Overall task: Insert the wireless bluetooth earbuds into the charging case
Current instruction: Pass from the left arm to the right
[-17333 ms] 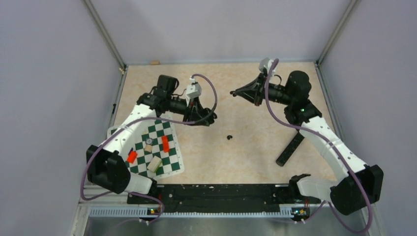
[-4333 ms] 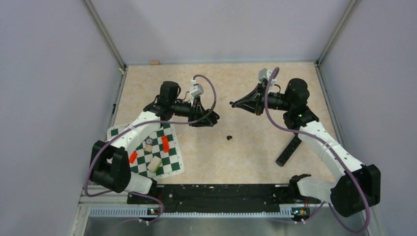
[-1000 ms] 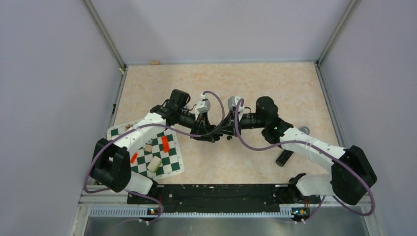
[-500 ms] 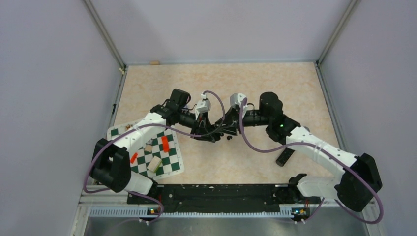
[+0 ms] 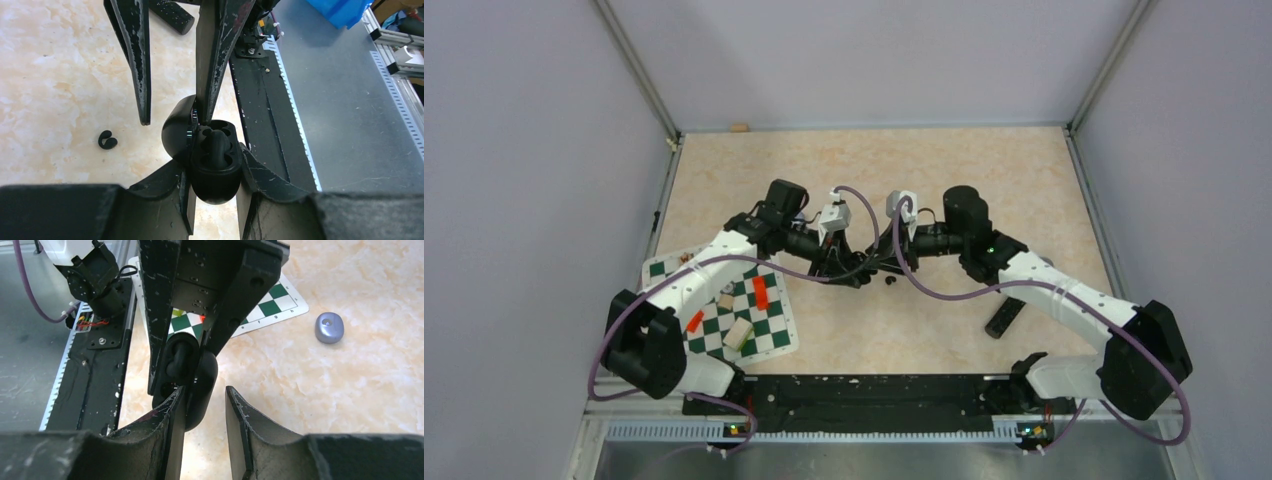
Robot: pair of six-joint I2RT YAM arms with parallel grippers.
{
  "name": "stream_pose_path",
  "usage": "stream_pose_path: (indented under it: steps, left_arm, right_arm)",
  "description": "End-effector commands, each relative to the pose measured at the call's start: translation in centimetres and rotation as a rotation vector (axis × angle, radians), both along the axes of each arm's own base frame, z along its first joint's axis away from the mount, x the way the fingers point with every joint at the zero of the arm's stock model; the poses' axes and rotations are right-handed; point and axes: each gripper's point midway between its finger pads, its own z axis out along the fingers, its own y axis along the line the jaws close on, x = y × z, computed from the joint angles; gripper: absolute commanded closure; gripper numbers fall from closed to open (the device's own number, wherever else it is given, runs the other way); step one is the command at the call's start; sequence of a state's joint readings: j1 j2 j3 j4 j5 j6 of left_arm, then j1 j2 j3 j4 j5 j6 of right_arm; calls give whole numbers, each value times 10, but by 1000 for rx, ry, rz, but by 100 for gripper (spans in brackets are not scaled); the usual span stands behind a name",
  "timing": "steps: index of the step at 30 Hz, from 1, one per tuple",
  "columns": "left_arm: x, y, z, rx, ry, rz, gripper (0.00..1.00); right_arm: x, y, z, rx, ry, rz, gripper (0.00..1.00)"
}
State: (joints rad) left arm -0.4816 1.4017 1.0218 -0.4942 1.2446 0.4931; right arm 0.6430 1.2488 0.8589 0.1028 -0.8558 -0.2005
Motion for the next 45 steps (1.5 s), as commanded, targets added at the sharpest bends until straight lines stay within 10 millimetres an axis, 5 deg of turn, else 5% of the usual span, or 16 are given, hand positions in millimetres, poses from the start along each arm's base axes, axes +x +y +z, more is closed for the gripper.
stream_pose_path:
  steps: [1, 25, 33, 40, 45]
  left_arm:
    - [0, 0, 27, -53, -107, -11, 100]
    - [13, -1, 26, -35, -117, 57, 100]
    - [15, -1, 25, -27, -107, 68, 54]
    - [12, 0, 25, -33, -108, 51, 33]
    - [14, -1, 28, -32, -112, 59, 33]
  right_arm:
    - [1, 1, 13, 25, -37, 24, 67]
    - [-13, 2, 17, 60, -1, 82, 100]
    - [-6, -3, 32, 87, -45, 17, 100]
    - [9, -15, 40, 108, -56, -48, 100]
    - [15, -17, 39, 110, -54, -85, 100]
